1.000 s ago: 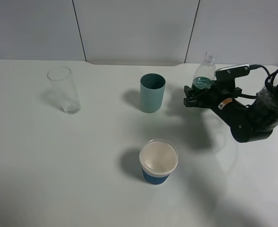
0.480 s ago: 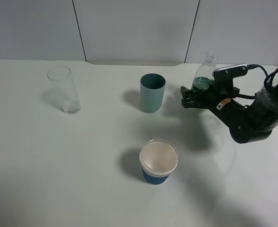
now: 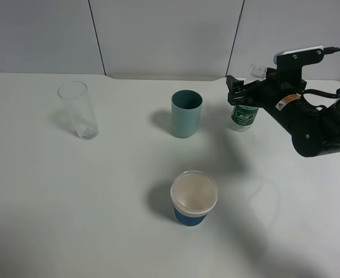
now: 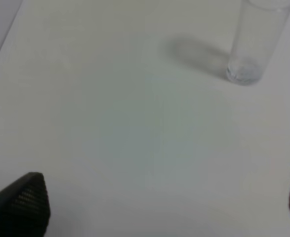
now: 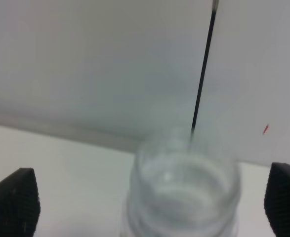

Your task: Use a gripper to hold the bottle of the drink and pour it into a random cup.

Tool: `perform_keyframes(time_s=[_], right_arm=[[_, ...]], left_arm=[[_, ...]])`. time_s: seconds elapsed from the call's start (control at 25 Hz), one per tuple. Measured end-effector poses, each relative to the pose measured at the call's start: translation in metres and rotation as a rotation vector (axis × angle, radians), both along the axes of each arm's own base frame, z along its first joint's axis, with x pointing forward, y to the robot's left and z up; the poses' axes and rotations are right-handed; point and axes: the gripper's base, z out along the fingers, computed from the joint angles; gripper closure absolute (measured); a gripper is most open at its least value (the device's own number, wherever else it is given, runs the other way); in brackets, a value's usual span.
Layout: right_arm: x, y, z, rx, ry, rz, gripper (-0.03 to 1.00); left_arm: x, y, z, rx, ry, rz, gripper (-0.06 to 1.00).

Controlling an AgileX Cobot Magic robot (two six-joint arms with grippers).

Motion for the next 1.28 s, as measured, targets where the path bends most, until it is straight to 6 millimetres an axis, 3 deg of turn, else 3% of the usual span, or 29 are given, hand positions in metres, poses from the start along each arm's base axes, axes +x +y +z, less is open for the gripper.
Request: perform_keyframes(time_s=[0.44, 0.84, 1.0, 1.28], right_arm=[[-0.018, -0.004, 0.076, -0.063, -0.101, 0.012, 0.07], [-0.069, -0.016, 0.158, -0.097, -0.145, 0.027, 0.07], [-0.094, -0.032, 0.183, -0.121, -0.149, -0.001, 0.07], [-0.135, -0.073, 0.216, -0.203, -0.001, -0.108, 0.07]], left_arm=[[0.000, 0.000, 0.000, 0.000, 0.000, 0.000, -0.04], [0.000, 0.000, 0.000, 0.000, 0.000, 0.000, -0.04], [0.000, 0.000, 0.000, -0.002, 0.000, -0.001, -0.04], [0.000, 0.000, 0.000, -0.001, 0.000, -0.001, -0.04]])
